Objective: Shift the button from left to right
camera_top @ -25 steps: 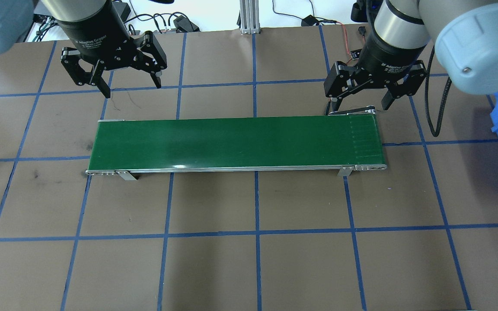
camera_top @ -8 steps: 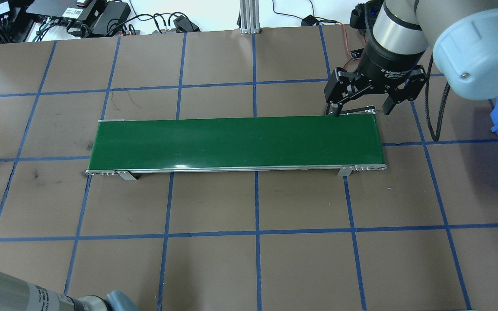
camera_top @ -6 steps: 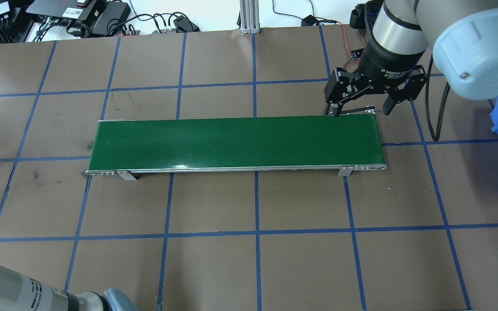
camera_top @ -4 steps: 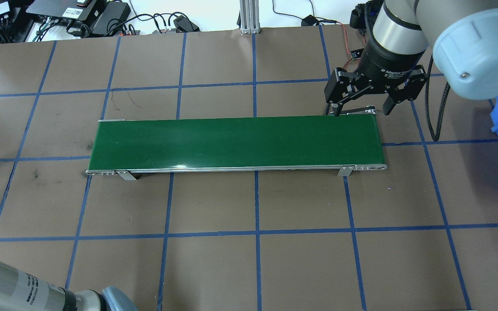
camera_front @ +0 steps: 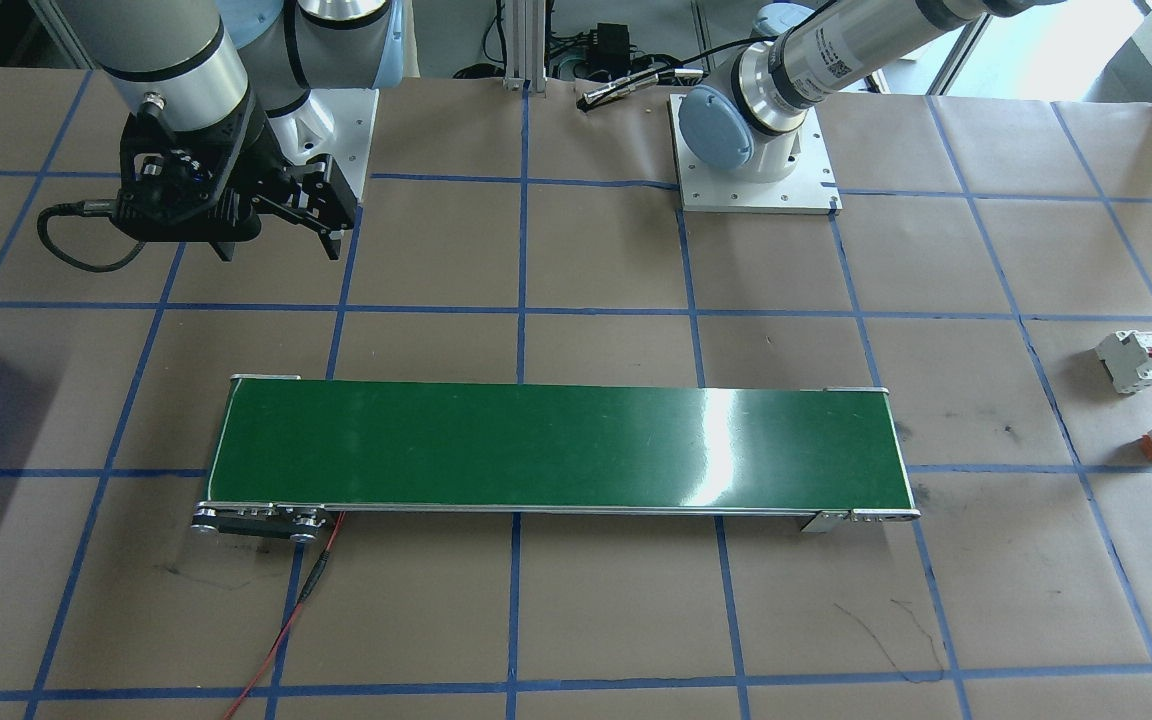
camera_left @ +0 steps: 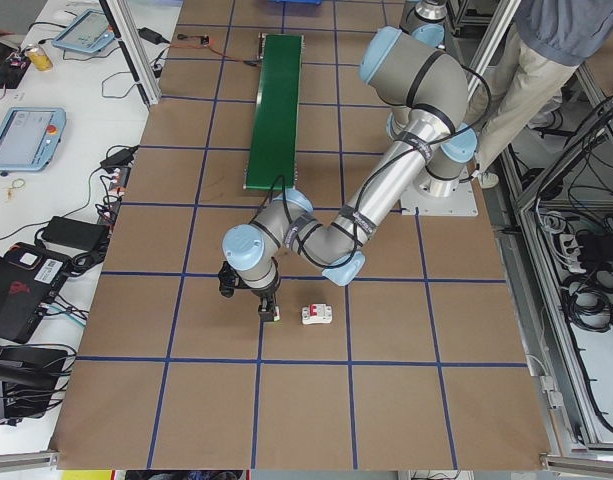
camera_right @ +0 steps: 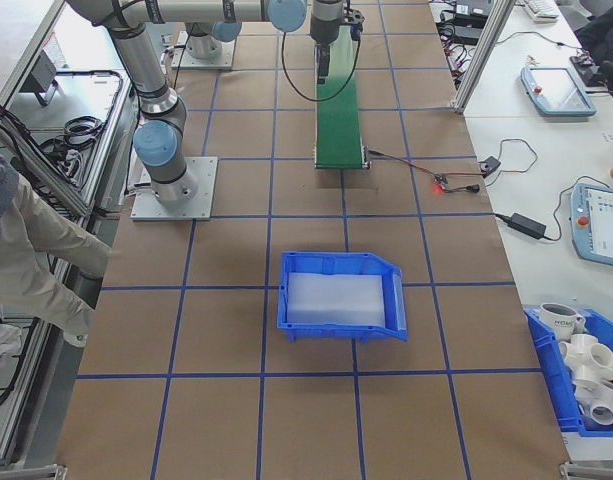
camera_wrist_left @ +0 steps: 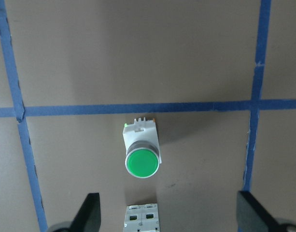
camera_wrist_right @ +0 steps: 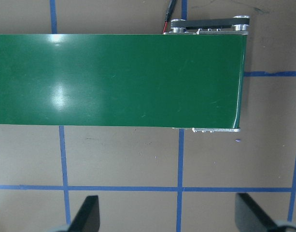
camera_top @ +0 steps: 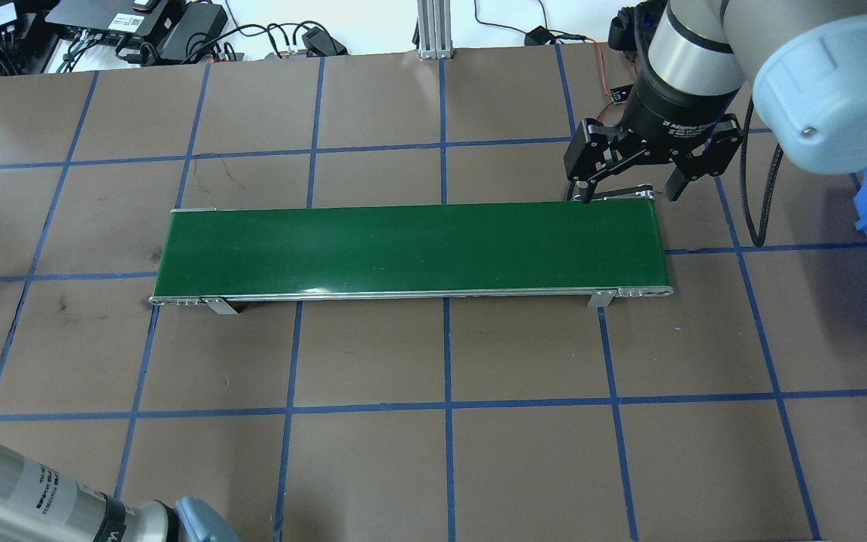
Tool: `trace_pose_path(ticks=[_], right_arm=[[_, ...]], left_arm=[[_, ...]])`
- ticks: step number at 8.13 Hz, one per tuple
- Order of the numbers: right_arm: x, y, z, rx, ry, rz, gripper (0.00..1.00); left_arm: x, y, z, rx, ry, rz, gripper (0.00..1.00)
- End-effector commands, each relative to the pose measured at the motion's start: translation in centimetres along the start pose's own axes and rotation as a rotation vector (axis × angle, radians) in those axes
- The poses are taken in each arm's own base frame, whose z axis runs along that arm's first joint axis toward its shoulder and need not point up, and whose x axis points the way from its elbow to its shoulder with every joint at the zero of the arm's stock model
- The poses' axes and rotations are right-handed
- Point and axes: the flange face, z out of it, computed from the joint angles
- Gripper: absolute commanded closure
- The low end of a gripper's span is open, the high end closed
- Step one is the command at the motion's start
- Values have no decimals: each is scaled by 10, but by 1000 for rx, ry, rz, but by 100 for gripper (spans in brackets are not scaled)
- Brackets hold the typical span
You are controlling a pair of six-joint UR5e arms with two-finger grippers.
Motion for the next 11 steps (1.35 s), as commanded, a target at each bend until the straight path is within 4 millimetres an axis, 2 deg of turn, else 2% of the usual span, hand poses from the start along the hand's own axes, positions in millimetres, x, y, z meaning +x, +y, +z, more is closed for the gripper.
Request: trace_pose_path(ticks=[1,2,4,11], right_arm=[[0,0,0,0,0,0,0],[1,0,0,0,0,1,0],[1,0,0,0,0,1,0],[1,0,0,0,0,1,0]], left_arm=[[-8,-3,19,-7,10,10,0],[-16,-10,22,46,-60,52,0],[-23,-16,32,61,-84,66,0],[-19,-16,42,57,-58,27,0]])
